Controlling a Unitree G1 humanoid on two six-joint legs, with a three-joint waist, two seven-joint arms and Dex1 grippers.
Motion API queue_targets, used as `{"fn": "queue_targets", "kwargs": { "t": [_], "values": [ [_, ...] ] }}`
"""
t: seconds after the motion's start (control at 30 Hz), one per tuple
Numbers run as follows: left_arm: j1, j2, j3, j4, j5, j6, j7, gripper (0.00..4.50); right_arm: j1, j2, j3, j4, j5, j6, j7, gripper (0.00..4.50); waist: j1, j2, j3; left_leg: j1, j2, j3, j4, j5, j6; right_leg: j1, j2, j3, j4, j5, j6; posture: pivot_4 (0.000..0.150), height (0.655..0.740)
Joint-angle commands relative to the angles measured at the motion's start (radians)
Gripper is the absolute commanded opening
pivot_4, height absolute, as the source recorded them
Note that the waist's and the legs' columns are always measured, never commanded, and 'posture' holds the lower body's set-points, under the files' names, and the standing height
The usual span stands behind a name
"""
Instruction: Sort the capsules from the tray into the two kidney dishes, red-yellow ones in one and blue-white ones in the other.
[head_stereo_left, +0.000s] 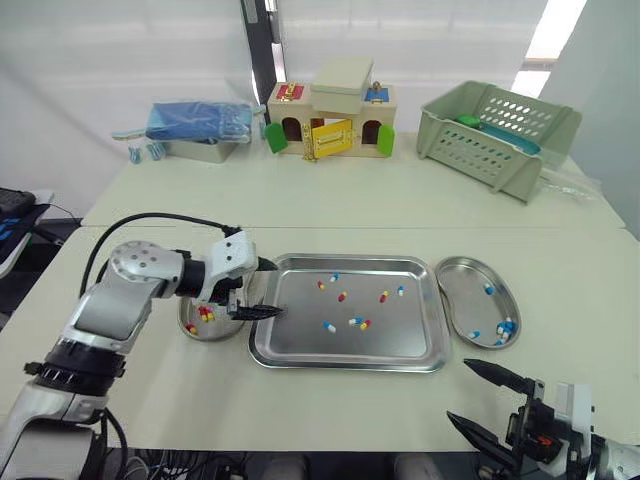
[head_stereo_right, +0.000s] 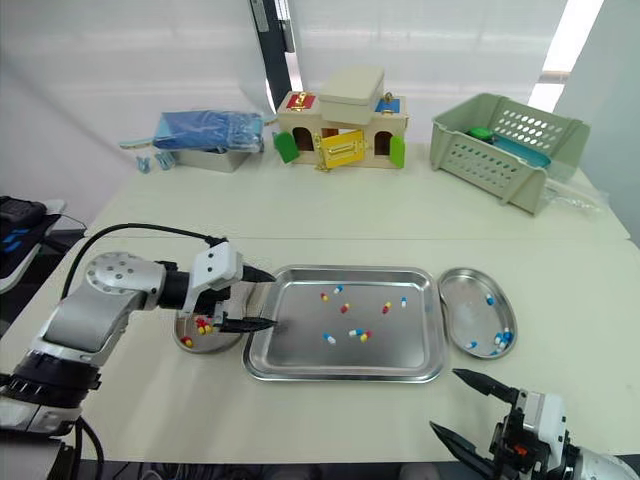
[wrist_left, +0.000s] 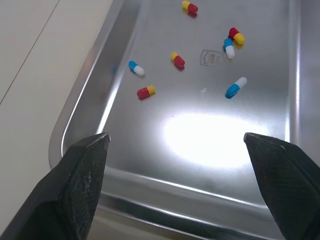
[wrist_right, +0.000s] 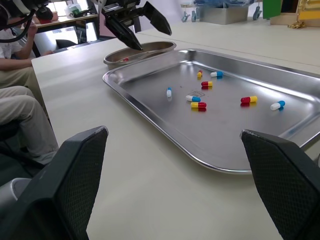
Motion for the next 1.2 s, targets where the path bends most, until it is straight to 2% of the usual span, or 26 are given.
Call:
{"fn": "queue_targets", "kwargs": {
  "t": [0.03, 0.13, 0.37, 0.5, 0.57, 0.73, 1.2],
  "values": [
    [-0.032, -0.037, -0.030, 0.030, 0.032, -0.012, 0.004, 4.46, 0.018, 0.010, 0.006, -0.068, -0.003, -0.009, -0.040, 4.50, -0.005, 0.000, 0.000, 0.000, 0.000, 0.000, 0.000, 0.000, 0.000, 0.000, 0.000, 0.000, 0.000, 0.000, 0.000, 0.150, 0.7400],
    [-0.038, -0.101, -0.026, 0.042, 0.067, 0.018, 0.100, 4.46, 0.033, 0.018, 0.019, -0.112, -0.011, 0.003, -0.084, 4.50, -0.004, 0.000, 0.000, 0.000, 0.000, -0.001, 0.000, 0.000, 0.000, 0.000, 0.000, 0.000, 0.000, 0.000, 0.000, 0.150, 0.7400],
    [0.119, -0.187, 0.051, -0.192, 0.035, 0.282, 0.330, 4.46, 0.066, 0.025, 0.029, -0.148, -0.022, 0.000, -0.138, 4.50, -0.010, 0.000, 0.000, -0.001, 0.000, -0.002, 0.000, 0.000, 0.000, 0.000, 0.000, 0.000, 0.000, 0.000, 0.000, 0.150, 0.7400],
    [0.165, -0.282, 0.074, -0.246, 0.054, 0.402, 0.511, 4.46, 0.075, 0.030, 0.039, -0.149, -0.025, -0.005, -0.148, 4.50, 0.001, 0.000, 0.000, -0.001, 0.000, -0.002, 0.001, 0.000, 0.000, 0.000, 0.000, 0.000, 0.000, 0.000, 0.000, 0.150, 0.7400],
    [0.159, -0.314, 0.073, -0.249, 0.060, 0.418, 0.557, 4.46, 0.074, 0.031, 0.044, -0.143, -0.027, -0.010, -0.148, 4.50, 0.006, -0.001, 0.000, -0.001, 0.000, -0.002, 0.002, 0.000, 0.000, 0.000, 0.000, -0.001, 0.000, 0.000, 0.000, 0.150, 0.7400],
    [0.100, -0.364, 0.040, -0.191, 0.072, 0.421, 0.608, 4.46, 0.059, 0.034, 0.059, -0.127, -0.035, -0.018, -0.153, 4.50, 0.007, -0.001, 0.000, -0.001, -0.001, -0.002, 0.001, 0.000, 0.000, 0.000, 0.000, -0.001, 0.000, 0.000, 0.000, 0.150, 0.7400],
    [0.084, -0.358, -0.036, -0.110, 0.097, 0.349, 0.562, 4.46, 0.094, 0.053, 0.105, -0.170, -0.068, -0.032, -0.208, 4.50, 0.005, -0.001, 0.000, -0.001, -0.001, -0.002, 0.001, 0.000, 0.000, 0.000, 0.000, -0.001, 0.000, 0.000, 0.000, 0.150, 0.7400]
  ]
}}
